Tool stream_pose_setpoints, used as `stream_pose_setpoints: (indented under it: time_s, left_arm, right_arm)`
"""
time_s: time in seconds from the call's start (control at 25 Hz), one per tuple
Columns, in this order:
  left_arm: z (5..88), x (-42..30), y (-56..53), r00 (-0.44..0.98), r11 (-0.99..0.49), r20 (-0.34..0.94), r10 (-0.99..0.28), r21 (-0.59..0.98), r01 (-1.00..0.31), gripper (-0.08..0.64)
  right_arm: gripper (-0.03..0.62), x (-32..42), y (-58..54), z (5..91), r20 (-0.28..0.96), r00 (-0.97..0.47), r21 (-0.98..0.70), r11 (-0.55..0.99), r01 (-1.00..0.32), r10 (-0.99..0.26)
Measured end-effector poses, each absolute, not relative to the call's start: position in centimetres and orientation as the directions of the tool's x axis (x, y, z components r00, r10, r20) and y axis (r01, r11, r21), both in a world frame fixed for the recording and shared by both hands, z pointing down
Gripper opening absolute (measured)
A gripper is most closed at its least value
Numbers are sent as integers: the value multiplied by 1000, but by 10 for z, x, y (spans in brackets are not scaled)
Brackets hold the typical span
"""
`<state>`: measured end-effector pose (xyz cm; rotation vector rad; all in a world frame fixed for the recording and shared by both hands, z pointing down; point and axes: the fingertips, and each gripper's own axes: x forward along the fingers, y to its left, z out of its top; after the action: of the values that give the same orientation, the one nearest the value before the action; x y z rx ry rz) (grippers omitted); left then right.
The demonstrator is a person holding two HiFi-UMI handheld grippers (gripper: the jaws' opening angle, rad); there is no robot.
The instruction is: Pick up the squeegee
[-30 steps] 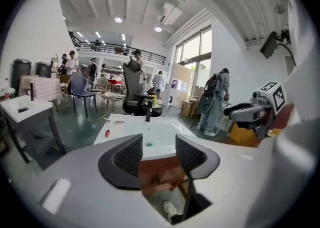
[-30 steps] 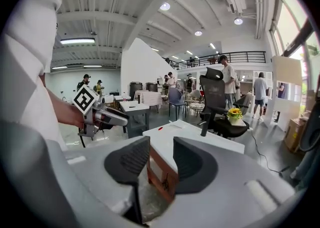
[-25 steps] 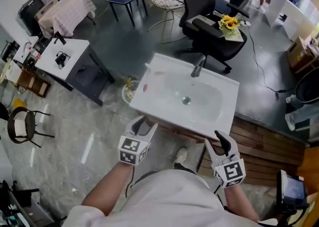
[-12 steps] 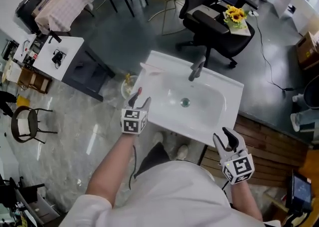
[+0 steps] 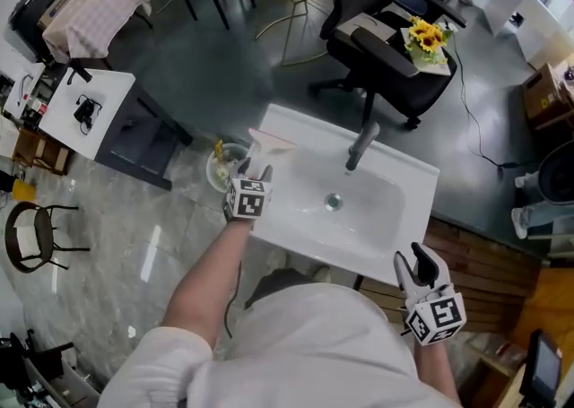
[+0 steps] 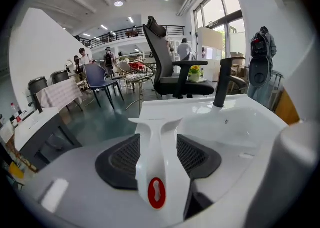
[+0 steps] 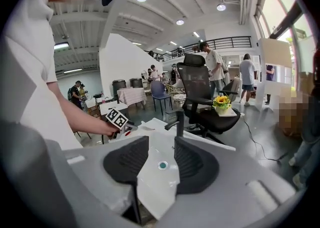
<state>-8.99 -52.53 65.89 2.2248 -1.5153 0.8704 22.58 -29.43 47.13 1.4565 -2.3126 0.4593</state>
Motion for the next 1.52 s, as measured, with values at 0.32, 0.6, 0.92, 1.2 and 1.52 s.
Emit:
stream_pose_setpoints:
  time_s: [0.32,0.6,0.92,1.2,1.52]
  left_arm:
    - [685,-88,-551,277,-425,675,-684,-60,-903,158]
    - [695,-91,-556,259,-406,690,-676,-55,-912,104]
    - [684,-88,-551,253,-394,677,-691,-59,-917,104]
    - [655,-80,-529,273,-378,653,-706,-22,-926,104]
    - [607,-74,-470,258,-303,594,-762,25,-953,104]
  right_arm:
    - [149,212,-309,479,512,-355,-59,380,-923,-782]
    - [149,211,-312,475,509,-347,-57,371,-927,-788]
    - [149,223,-309,472,493,-343,-48,369,-928,-800]
    - [149,224,-300,467,452,-413,-49,440,-897,-791]
    - [48,228,-277,468,387,-553,-88,568,-818,-738]
